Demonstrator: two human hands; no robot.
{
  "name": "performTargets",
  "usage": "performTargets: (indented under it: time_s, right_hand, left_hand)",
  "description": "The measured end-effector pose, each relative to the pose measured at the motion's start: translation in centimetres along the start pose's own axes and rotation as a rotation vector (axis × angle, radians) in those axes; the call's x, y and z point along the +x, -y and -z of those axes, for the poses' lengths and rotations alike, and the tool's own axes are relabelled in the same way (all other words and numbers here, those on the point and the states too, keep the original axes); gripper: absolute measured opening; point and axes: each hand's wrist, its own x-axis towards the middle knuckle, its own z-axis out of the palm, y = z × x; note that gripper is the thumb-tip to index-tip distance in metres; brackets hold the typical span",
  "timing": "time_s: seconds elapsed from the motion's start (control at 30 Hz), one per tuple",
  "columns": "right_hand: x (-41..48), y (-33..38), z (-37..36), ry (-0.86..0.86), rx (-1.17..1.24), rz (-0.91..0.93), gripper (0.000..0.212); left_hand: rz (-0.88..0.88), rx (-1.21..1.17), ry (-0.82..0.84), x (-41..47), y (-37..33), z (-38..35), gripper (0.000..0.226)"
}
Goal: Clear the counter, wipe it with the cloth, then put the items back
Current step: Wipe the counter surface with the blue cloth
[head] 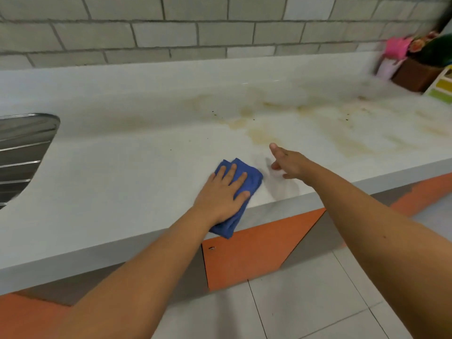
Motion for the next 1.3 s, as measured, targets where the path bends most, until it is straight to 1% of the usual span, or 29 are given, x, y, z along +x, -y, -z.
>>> performTargets:
  time_s: [0.07, 0.1, 0.13, 0.2, 0.27, 0.33, 0.37, 0.43, 0.53, 0.6, 0.63, 0.67, 0.73, 0.8, 0.87, 0.9, 0.93, 1.0, 1.07, 1.1, 1.17, 1.23, 1.3]
  right_hand:
    - [0.2, -0.3, 0.3, 0.012, 0.063, -0.007, 0.064]
    - [0.2, -0.5, 0.4, 0.020, 0.082, -0.009, 0.064]
    - [0.1, -0.7, 0.5, 0.027, 0.088, -0.007, 0.064]
    - [0.0, -0.8, 0.6, 0.034, 0.070, 0.007, 0.065]
    - [-0.1, -0.8, 0.5, 0.047, 0.023, 0.034, 0.064]
    - [-0.2, -0.7, 0.3, 0.053, -0.033, 0.061, 0.063]
    - [-0.1, -0.6, 0.2, 0.049, -0.049, 0.062, 0.062]
    - [0.1, -0.3, 0.2, 0.040, -0.020, 0.042, 0.063]
    - [0.1, -0.3, 0.7, 0.062, 0.096, 0.004, 0.063]
    - [0.1, -0.6, 1.0, 0.084, 0.111, -0.005, 0.064]
    - [0.2, -0.7, 1.2, 0.090, 0.104, -0.006, 0.065]
    - [0.2, -0.8, 1.3, 0.094, 0.098, -0.008, 0.066]
    - [0.1, -0.9, 1.2, 0.095, 0.082, -0.007, 0.065]
    - [-0.1, -0.7, 1.0, 0.100, 0.040, -0.001, 0.065]
    - [-0.1, -0.6, 0.7, 0.089, -0.014, 0.021, 0.064]
    - [-0.1, -0.5, 0.5, 0.077, -0.027, 0.036, 0.064]
    - [-0.1, -0.5, 0.4, 0.065, -0.029, 0.046, 0.063]
    - [0.1, -0.4, 0.2, 0.054, -0.028, 0.046, 0.063]
    - [0.3, -0.1, 0.2, 0.060, -0.052, 0.026, 0.064]
    - [0.3, 0.2, 0.2, 0.068, -0.084, 0.014, 0.064]
    - [0.6, 0.8, 0.1, 0.093, -0.192, -0.015, 0.064]
    - [0.9, 1.7, -0.5, 0.091, -0.338, -0.035, 0.063]
    - [1.1, 3.0, -1.7, 0.059, -0.457, -0.021, 0.062]
  left_hand:
    - [-0.146, 0.036, 0.006, -2.7, -1.0, -0.7, 0.055]
    - [-0.179, 0.037, 0.012, -3.6, -0.4, -0.6, 0.053]
    - [-0.173, 0.019, 0.011, -3.8, 0.5, -0.4, 0.052]
    - [-0.063, -0.022, 0.009, -2.6, 2.7, 0.3, 0.054]
    - [0.115, -0.013, 0.007, -0.1, 4.2, 1.1, 0.059]
    - [0.249, 0.019, -0.004, 2.6, 3.7, 1.1, 0.062]
    - [0.271, 0.015, -0.003, 3.6, 2.6, 0.9, 0.063]
    - [0.201, -0.005, 0.005, 4.2, -0.3, 0.4, 0.061]
    - [-0.044, -0.013, 0.018, 1.8, -2.9, -0.5, 0.056]
    - [-0.211, 0.047, 0.024, -0.6, -2.1, -0.8, 0.053]
    - [-0.268, 0.069, 0.032, -1.5, -1.2, -0.6, 0.052]
    - [-0.284, 0.071, 0.044, -2.0, -0.1, -0.3, 0.051]
    - [-0.192, 0.045, 0.060, -1.3, 1.8, 0.4, 0.052]
    - [-0.007, 0.028, 0.026, 0.9, 2.4, 0.8, 0.054]
    - [0.163, 0.060, -0.021, 3.3, 1.1, 0.6, 0.057]
    - [0.211, 0.065, -0.025, 3.9, 0.0, 0.3, 0.059]
    - [0.214, 0.059, -0.025, 3.9, -1.2, 0.0, 0.060]
    - [0.105, 0.044, -0.028, 2.1, -3.1, -0.8, 0.059]
    - [-0.006, 0.055, -0.044, -1.0, -2.9, -1.2, 0.057]
    - [-0.009, 0.078, -0.052, -2.3, -1.9, -1.3, 0.056]
    - [0.089, 0.110, -0.065, -4.6, 0.9, -1.1, 0.062]
    - [0.225, 0.084, -0.074, -6.2, 4.1, -0.4, 0.067]
    - [0.333, 0.039, -0.070, -7.4, 7.2, 0.4, 0.059]
